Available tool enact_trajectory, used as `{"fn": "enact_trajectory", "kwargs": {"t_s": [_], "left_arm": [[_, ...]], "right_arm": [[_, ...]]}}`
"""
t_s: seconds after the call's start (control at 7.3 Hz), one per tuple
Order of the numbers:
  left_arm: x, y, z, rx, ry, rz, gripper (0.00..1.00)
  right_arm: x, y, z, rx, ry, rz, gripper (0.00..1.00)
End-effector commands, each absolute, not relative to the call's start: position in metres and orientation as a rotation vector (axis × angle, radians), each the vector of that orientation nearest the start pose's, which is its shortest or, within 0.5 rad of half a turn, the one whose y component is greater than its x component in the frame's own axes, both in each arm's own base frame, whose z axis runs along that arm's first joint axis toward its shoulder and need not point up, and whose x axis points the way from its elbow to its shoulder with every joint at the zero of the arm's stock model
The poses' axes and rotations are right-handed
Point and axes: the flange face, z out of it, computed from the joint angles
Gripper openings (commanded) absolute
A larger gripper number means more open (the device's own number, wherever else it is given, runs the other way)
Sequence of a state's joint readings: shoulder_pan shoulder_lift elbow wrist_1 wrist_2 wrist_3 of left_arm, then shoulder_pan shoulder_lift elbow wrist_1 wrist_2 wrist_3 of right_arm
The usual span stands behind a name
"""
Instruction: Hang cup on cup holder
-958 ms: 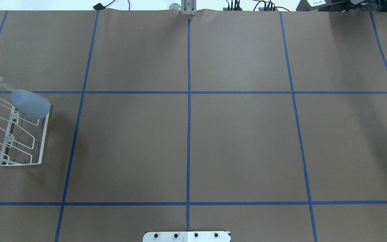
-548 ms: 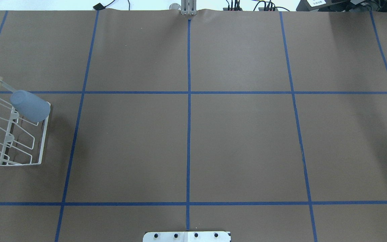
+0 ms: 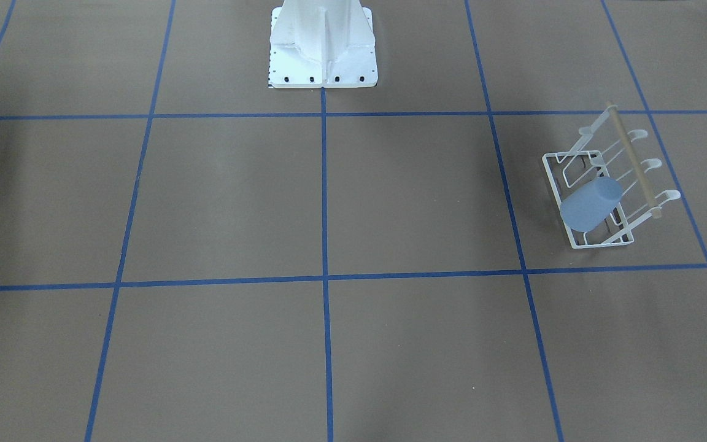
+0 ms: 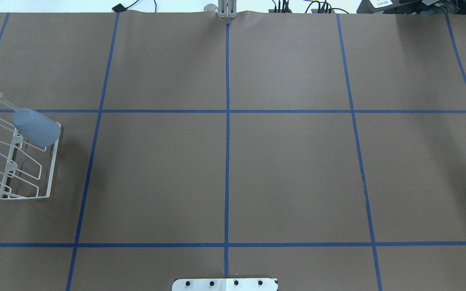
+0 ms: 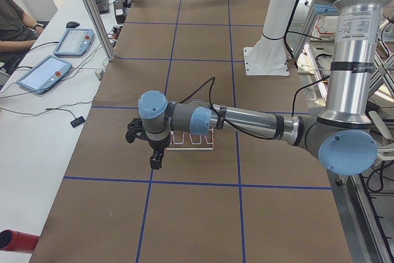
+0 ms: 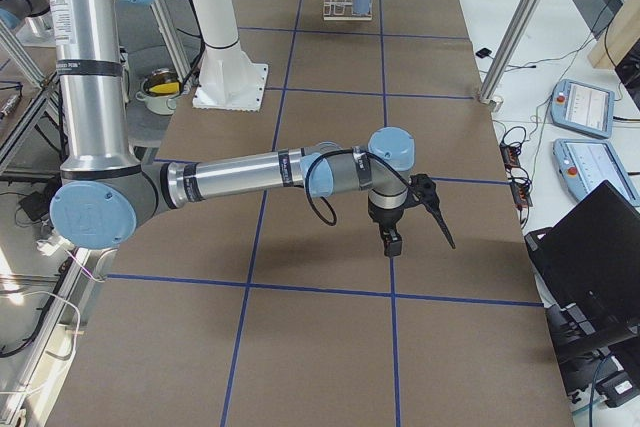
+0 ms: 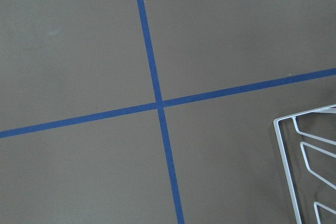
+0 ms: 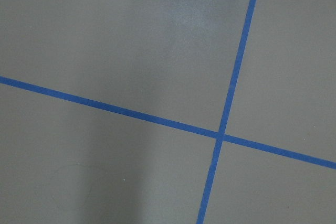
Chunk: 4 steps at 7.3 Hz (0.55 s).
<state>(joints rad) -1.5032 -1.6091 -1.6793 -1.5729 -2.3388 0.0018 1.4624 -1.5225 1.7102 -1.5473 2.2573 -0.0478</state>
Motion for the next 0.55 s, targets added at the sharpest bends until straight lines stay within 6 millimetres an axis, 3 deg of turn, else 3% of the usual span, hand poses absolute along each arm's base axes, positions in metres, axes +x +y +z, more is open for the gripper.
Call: {"fn": "enact_trajectory", "kwargs": {"t_s": [0.0,0.41], "left_arm": [[-0.0290,-0.5162,0.5802,0.121,0.778,0.106,0.98],[-0.0289,-0.5162,0.5800,0.120,0.779,0.104,0.98]], "right_arm": [[0.0033,-0.5241,0.5698,0.173,-0.677,-0.239,1.00],[-0.0004,-0.5249,0.5662,0.167,-0.724,-0.236,1.00]]}}
